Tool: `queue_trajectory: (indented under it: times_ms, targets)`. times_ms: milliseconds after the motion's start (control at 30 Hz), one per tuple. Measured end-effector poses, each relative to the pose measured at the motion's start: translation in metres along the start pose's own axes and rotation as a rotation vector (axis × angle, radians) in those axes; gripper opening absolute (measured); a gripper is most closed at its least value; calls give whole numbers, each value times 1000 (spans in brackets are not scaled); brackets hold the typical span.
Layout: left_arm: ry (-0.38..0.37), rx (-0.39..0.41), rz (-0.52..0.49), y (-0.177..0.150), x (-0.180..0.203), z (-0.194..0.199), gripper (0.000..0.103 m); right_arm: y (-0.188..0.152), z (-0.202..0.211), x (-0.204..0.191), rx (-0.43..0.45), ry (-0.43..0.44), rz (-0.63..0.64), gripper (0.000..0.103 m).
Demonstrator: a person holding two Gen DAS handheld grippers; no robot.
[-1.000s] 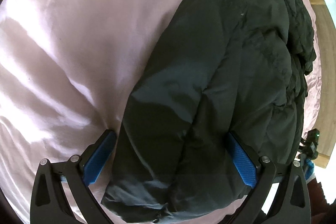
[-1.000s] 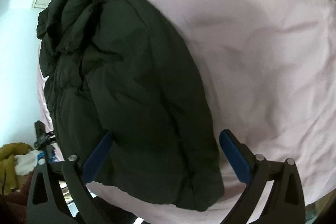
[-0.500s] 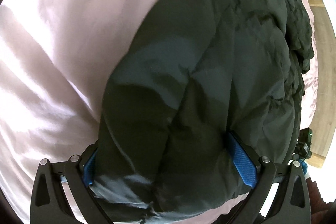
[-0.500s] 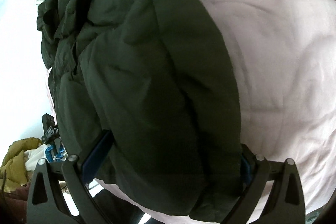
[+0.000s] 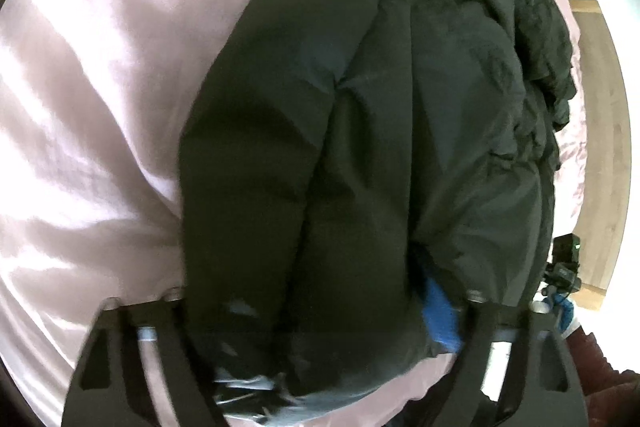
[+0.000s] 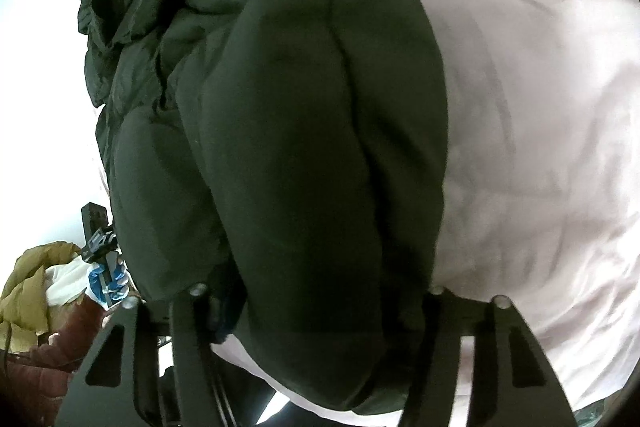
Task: Fold large clothes
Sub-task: 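Lift the coat edge with both tools and fold it over lengthwise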
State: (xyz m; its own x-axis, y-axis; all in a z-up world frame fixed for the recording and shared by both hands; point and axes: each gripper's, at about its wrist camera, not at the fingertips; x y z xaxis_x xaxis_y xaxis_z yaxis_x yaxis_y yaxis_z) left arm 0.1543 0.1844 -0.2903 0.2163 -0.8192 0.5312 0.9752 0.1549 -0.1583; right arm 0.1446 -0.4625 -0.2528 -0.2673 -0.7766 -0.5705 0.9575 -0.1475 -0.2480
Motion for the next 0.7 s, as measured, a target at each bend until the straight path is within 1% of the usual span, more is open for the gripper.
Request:
queue_trajectory:
  times_ms: [33, 67, 100, 133, 200, 300, 367, 467, 500, 533, 567, 600, 633, 700]
  targets:
    - [-12, 6, 6, -1, 3, 1, 56, 1, 0, -1, 0, 1, 2, 50]
    - [-32, 15, 13, -4, 5, 4, 52, 1, -1, -4, 0, 3, 7, 48]
    - [-44, 20, 16, -6, 6, 6, 46, 1, -4, -9, 0, 2, 11, 45]
    - [-53, 24, 16, -9, 9, 6, 42, 0, -6, -12, -1, 1, 16, 43]
    - [-66, 25, 22, -12, 13, 3, 42, 0, -9, -17, -1, 0, 20, 42]
    - [-92, 25, 58, -13, 12, 2, 42, 0, -13, -21, -5, 1, 18, 42]
    - [-102, 23, 72, -15, 23, -6, 42, 1, -18, -29, -7, -5, 21, 42]
    - [-96, 5, 54, -15, 28, -9, 42, 4, -25, -39, -15, -19, 33, 41]
    - [-84, 4, 41, -15, 32, -8, 40, 3, -24, -39, -17, -21, 37, 38]
    - [-78, 4, 26, -15, 35, -7, 33, 4, -22, -39, -17, -21, 41, 34]
    - [-79, 10, 15, -15, 39, -4, 29, 3, -20, -39, -15, -21, 49, 32]
    - [-87, 22, 11, -16, 42, -1, 22, 3, -20, -44, -12, -20, 57, 28]
    - [-92, 28, 10, -16, 42, 3, 19, 4, -16, -41, -10, -19, 66, 25]
    - [-100, 51, 4, -19, 47, 11, 16, 3, -12, -44, -3, -19, 80, 21]
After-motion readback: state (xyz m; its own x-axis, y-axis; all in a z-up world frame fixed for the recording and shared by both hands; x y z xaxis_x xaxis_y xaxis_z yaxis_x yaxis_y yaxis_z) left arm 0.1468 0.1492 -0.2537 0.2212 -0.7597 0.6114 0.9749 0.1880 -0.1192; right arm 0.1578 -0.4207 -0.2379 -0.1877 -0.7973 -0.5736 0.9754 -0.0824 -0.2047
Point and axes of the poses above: each gripper's, at about its wrist camera, not at the fingertips, and z roughly against the way its jaws point, x to its right, y to its top, and after that the axes turned 2 degrees about -x, right-handed
